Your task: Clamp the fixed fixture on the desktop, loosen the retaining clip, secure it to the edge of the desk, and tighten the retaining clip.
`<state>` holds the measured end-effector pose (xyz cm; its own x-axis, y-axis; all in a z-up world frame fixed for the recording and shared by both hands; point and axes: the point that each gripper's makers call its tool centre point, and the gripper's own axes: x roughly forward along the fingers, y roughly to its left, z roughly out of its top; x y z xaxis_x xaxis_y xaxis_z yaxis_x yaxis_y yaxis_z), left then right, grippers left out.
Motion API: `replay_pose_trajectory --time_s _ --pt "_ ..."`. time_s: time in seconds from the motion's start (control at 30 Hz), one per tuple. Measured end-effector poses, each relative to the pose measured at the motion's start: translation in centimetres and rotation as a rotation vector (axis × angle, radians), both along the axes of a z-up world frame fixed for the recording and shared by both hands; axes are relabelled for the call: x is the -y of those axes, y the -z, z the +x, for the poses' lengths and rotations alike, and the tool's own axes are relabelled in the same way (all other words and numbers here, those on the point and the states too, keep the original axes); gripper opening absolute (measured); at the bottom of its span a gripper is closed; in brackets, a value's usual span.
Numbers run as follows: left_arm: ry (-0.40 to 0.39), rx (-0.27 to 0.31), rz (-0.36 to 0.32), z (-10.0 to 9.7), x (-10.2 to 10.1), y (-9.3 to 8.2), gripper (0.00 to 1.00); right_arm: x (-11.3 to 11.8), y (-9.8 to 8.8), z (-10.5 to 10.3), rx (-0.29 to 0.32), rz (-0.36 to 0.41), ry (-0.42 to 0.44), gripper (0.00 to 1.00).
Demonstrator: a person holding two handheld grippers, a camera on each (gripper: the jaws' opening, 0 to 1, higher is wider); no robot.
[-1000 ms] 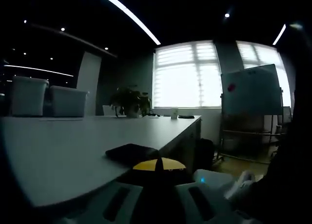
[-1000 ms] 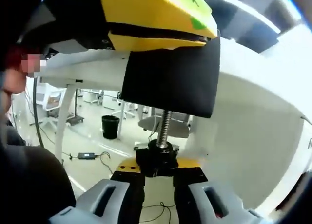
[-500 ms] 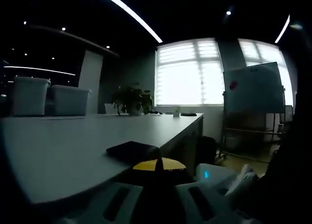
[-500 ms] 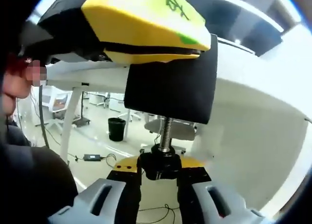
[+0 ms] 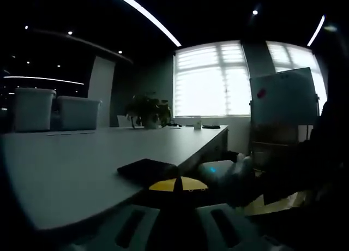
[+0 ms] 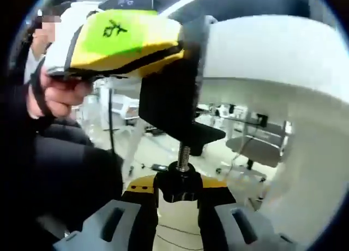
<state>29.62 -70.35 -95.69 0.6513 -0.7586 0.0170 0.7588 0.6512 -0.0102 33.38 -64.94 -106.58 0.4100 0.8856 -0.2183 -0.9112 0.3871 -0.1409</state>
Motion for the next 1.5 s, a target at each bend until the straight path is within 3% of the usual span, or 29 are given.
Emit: replay_pose_trajectory --time_s 0.07,0.1,0.2,0.33,0.4,0.47,0.5,0.57,0.63,0.77,0.93,1.1,1.17,1.2,1.37,1.5 --pt "0.001 -0.001 0.001 0.0 0.0 0.0 0.01 -0.2 0.0 0.0 -0.008 -0.011 -0.024 0.26" --pt "0.000 -0.001 0.000 0.0 -0.1 0.0 0.01 -0.1 0.5 -0.3 0.024 -0.053 -0.039 0.26" --pt "-0.002 -0.003 -0.004 0.0 0.0 0.0 0.01 -0.5 0.3 -0.5 -0.015 -0.010 -0.011 0.26" --pt "-0.005 0.000 -0.002 0.0 -0.1 0.0 0.01 -0.1 0.4 0.4 0.043 -0.014 0.145 0.29" --pt "-0.004 -0.001 -0.004 0.0 -0.1 0.0 0.01 0.6 1.1 0.8 0.006 -0.007 0.272 0.37" --pt "-0.004 -0.002 -0.007 0.1 -0.1 0.0 0.01 1.6 0.7 1.7 0.004 0.053 0.407 0.38" --pt "-0.004 -0.002 -0.008 0.1 -0.2 0.0 0.01 1.8 0.2 1.8 0.021 0.095 0.462 0.38" --pt "-0.002 -0.003 -0.011 0.1 -0.1 0.0 0.01 1.9 -0.1 1.9 0.088 0.104 0.535 0.41" --pt "0.000 -0.005 -0.019 0.1 -0.1 0.0 0.01 1.0 -0.8 1.5 0.112 0.146 0.562 0.42" --pt "0.006 -0.006 -0.021 -0.2 0.1 -0.1 0.01 0.2 -0.5 1.9 0.139 0.109 0.598 0.48" --pt "0.014 -0.006 -0.028 -0.2 0.3 -0.1 0.01 1.8 -0.5 2.9 0.145 0.101 0.678 0.32" --pt "0.015 -0.005 -0.033 -0.3 0.4 -0.2 0.01 2.2 -0.7 3.3 0.141 0.120 0.702 0.29" --pt "0.015 -0.003 -0.032 -0.4 0.4 -0.2 0.01 2.2 -0.6 3.2 0.166 0.094 0.687 0.29" --pt "0.014 -0.004 -0.036 -0.5 0.5 -0.2 0.01 2.1 -0.7 3.1 0.146 0.101 0.677 0.29" --pt "0.017 -0.008 -0.037 -0.7 0.7 -0.3 0.01 1.5 -0.6 3.0 0.052 0.124 0.553 0.28" --pt "0.014 -0.006 -0.031 -0.5 0.6 -0.3 0.01 1.0 -0.5 2.7 0.069 0.069 0.409 0.28"
